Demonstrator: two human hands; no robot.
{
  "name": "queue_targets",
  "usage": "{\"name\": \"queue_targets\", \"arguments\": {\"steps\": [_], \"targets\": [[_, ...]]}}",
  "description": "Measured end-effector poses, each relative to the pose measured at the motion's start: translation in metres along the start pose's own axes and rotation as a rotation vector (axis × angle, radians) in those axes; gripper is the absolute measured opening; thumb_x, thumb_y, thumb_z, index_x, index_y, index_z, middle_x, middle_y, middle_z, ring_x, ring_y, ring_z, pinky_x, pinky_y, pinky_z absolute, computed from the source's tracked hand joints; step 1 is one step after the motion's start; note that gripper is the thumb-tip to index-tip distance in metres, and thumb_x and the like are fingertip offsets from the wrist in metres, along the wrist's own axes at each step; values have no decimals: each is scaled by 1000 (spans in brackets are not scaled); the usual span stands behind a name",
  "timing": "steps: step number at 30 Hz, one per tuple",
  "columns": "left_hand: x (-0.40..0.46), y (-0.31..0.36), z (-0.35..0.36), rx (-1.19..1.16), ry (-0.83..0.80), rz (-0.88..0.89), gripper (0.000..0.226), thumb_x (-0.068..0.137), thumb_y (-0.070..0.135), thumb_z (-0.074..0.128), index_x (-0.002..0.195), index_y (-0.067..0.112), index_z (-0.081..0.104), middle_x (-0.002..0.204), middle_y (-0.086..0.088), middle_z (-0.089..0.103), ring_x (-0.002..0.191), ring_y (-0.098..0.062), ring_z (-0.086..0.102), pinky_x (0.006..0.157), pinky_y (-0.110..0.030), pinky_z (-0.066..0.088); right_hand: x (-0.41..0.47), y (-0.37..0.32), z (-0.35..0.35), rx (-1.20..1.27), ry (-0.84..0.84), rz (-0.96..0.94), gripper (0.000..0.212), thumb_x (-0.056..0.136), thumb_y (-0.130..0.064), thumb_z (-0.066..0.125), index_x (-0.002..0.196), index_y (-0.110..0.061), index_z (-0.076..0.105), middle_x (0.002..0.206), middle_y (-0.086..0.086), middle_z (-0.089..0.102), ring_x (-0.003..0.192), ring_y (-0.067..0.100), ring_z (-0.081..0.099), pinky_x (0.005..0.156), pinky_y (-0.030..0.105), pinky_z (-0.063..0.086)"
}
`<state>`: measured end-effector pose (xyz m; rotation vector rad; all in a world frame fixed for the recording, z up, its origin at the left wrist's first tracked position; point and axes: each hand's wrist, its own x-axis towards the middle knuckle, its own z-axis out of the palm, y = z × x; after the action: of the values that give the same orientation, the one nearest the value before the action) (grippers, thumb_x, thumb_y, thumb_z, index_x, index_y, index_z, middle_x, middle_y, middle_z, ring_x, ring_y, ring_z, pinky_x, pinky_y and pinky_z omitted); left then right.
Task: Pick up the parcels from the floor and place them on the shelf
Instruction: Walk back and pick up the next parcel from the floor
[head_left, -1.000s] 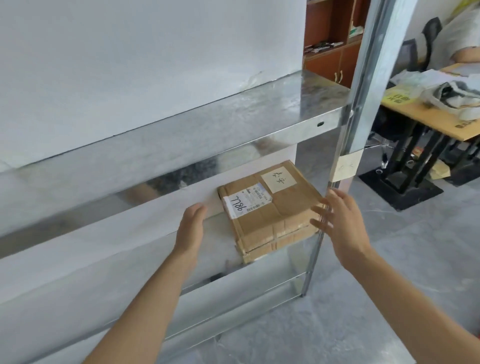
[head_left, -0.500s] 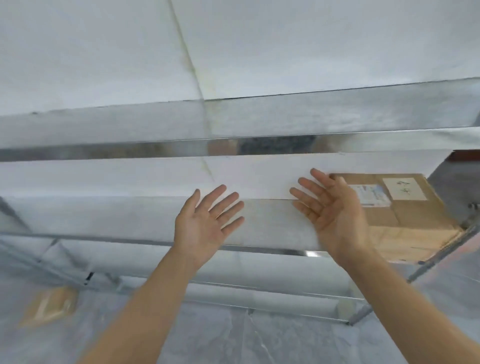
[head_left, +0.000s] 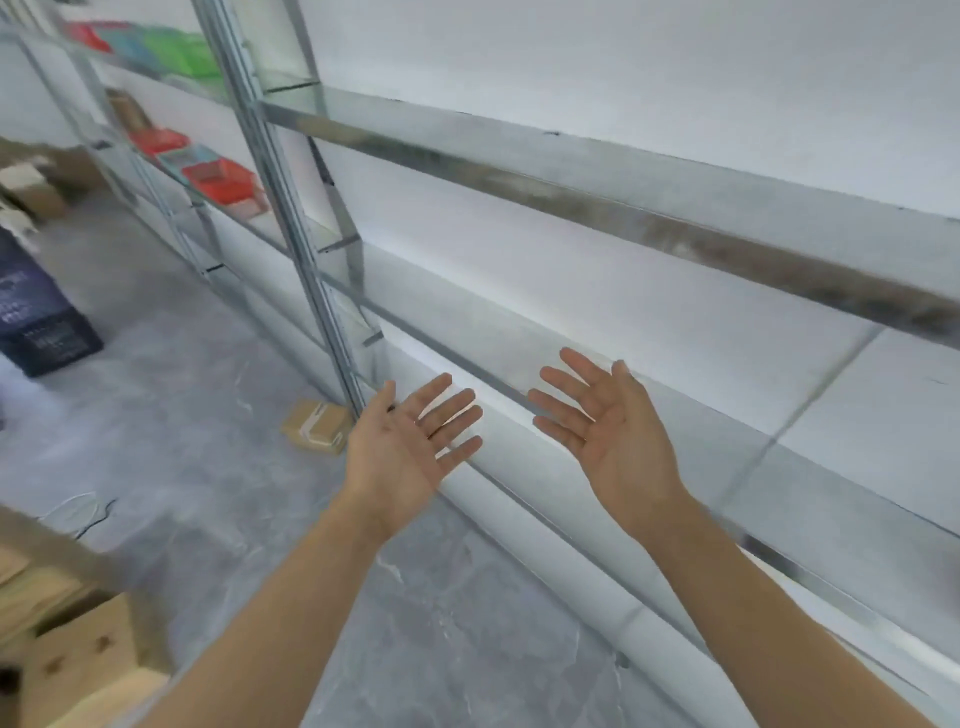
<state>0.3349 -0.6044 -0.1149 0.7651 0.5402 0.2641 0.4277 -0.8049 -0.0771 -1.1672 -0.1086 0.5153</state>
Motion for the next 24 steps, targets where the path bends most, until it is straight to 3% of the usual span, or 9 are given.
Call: {"name": "queue_targets", "arguments": {"steps": [9, 17, 21, 24], "targets": [[-4, 105, -152, -194, 205, 162, 58, 103, 54, 41, 133, 10, 65, 147, -21, 64, 124, -38, 67, 100, -53, 52, 50, 70, 174, 9, -191, 168, 51, 109, -47, 35, 141, -18, 61, 141, 12, 66, 129, 34, 65, 116, 52, 44], [-9, 150, -225, -274, 427, 237, 61, 106, 52, 39, 143, 8, 59, 147, -22, 62, 132, -39, 61, 109, -53, 48, 100, 121, 253, 87, -301, 324, 54, 109, -46, 34, 151, -17, 51, 148, 13, 60, 135, 37, 59, 116, 51, 43], [14, 177, -247, -282, 500, 286, 56, 106, 52, 37, 130, 9, 64, 145, -22, 63, 136, -40, 58, 120, -56, 40, 145, 138, 285, 96, -352, 349, 52, 108, -48, 34, 148, -20, 53, 143, 9, 63, 135, 36, 59, 119, 51, 41], [50, 197, -252, -302, 549, 299, 56, 107, 52, 37, 129, 9, 66, 143, -22, 64, 134, -41, 60, 119, -57, 40, 189, 144, 303, 100, -385, 365, 53, 108, -49, 34, 149, -21, 53, 140, 7, 66, 134, 34, 61, 120, 52, 40]]}}
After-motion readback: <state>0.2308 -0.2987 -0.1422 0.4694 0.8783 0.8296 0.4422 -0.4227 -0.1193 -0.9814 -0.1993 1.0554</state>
